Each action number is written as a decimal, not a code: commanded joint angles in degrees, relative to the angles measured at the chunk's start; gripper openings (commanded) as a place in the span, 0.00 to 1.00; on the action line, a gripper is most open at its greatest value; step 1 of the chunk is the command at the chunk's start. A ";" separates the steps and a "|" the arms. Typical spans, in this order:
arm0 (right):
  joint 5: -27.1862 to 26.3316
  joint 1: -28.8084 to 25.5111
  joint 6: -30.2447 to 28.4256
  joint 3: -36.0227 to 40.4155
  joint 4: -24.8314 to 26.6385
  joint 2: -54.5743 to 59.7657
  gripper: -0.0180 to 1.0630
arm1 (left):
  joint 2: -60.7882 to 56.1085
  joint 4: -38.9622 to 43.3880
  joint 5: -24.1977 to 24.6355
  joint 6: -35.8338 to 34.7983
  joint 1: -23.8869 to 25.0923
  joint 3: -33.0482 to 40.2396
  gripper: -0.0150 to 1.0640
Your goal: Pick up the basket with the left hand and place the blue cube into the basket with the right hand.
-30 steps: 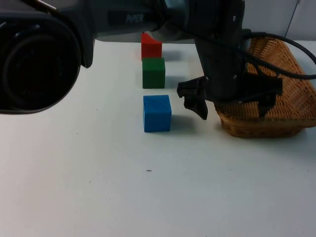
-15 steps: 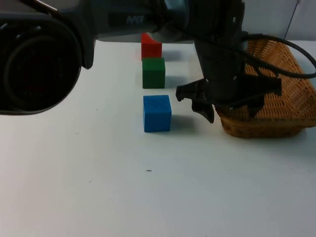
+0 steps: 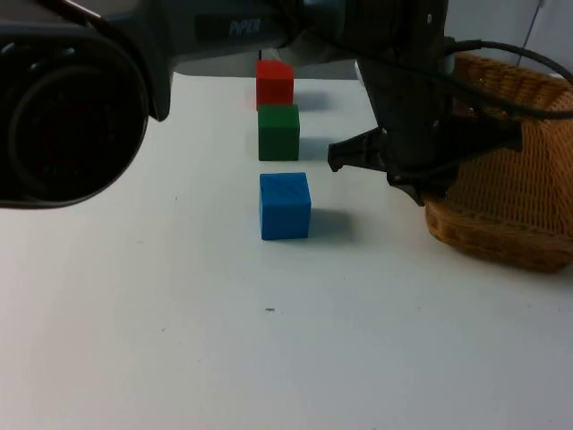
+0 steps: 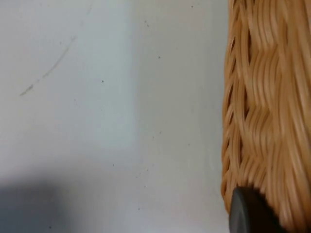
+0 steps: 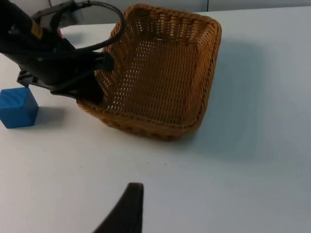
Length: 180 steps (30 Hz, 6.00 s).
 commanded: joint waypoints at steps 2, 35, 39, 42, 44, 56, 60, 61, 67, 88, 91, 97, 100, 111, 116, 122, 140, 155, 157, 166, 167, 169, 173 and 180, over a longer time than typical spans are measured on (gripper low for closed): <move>-0.44 -0.21 -0.01 0.40 -0.43 -0.12 0.98 | -0.71 0.55 2.37 -0.19 -0.42 -2.50 0.01; -0.44 -0.21 -0.01 0.40 -0.43 -0.12 0.98 | -19.30 -3.86 2.63 5.55 6.23 6.80 0.01; -0.44 -0.21 -0.01 0.40 -0.43 -0.12 0.98 | -24.35 -7.23 -2.97 8.39 7.93 18.04 0.01; -0.44 -0.21 -0.01 0.40 -0.43 -0.12 0.98 | -31.71 -13.16 -10.53 13.96 10.81 31.80 0.01; -0.44 -0.21 -0.01 0.40 -0.43 -0.12 0.98 | -33.83 -14.61 -10.80 16.76 12.03 35.36 0.01; -0.44 -0.21 -0.01 0.40 -0.43 -0.12 0.98 | -56.38 -27.95 -13.24 35.23 26.81 65.29 0.01; -0.44 -0.21 -0.01 0.40 -0.43 -0.12 0.98 | -63.78 -27.95 -11.95 38.33 33.37 72.59 0.01; -0.44 -0.21 -0.01 0.40 -0.43 -0.12 0.98 | -65.84 -27.95 -11.60 39.09 35.49 75.01 0.01; -0.44 -0.21 -0.01 0.40 -0.21 -0.12 0.98 | -74.02 -29.82 -7.84 46.55 45.98 82.71 0.01; -0.44 -0.21 -0.01 0.40 0.20 -0.12 0.98 | -77.04 -42.70 2.95 73.38 66.11 95.92 0.01; -0.44 -0.21 -0.01 0.40 0.20 -0.12 0.98 | -77.04 -42.57 2.83 74.55 66.33 95.92 0.01; -0.25 -0.21 1.19 -1.19 1.80 -0.12 0.98 | -77.04 -42.89 2.75 74.57 66.45 95.92 0.01; -0.65 -0.21 1.19 -3.45 2.36 2.46 0.98 | -77.04 -42.99 2.14 74.43 66.45 95.92 0.01; -6.11 -0.21 -10.04 -22.50 17.74 29.30 0.95 | -77.04 -43.22 -0.57 72.40 66.45 95.92 0.01; -6.25 -0.21 -19.01 -31.73 29.73 44.79 0.95 | -77.04 -43.22 -0.79 72.31 66.45 95.92 0.01; -6.57 2.85 -20.30 -44.67 31.54 63.15 0.95 | -77.04 -43.22 -1.48 71.65 66.45 95.92 0.01; -18.93 36.92 15.97 -55.39 -5.05 96.48 0.95 | -77.04 -42.99 -1.69 71.39 66.45 95.92 0.01; -22.85 40.36 31.89 -61.39 -10.26 115.54 0.93 | -77.04 -43.35 -1.67 71.29 66.45 95.92 0.01; -22.25 40.36 33.23 -62.89 -10.68 117.85 0.93 | -77.04 -43.35 -1.55 71.29 66.45 95.92 0.01; -22.09 40.36 35.04 -66.06 -9.88 124.17 0.93 | -77.04 -43.35 -1.20 71.29 66.45 95.92 0.01; -22.17 40.36 35.99 -66.06 -10.64 124.64 0.93 | -77.04 -43.35 -1.20 71.29 66.45 95.92 0.01; -22.65 40.36 37.43 -66.06 -11.43 125.42 0.93 | -77.04 -43.23 -1.20 71.29 66.45 95.92 0.01; -24.05 40.36 38.91 -66.06 -12.34 126.56 0.93 | -77.04 -43.23 -1.20 71.29 66.45 95.92 0.01; -25.30 40.36 41.09 -66.06 -12.97 130.39 0.93 | -77.04 -43.33 -1.11 71.29 66.45 95.92 0.01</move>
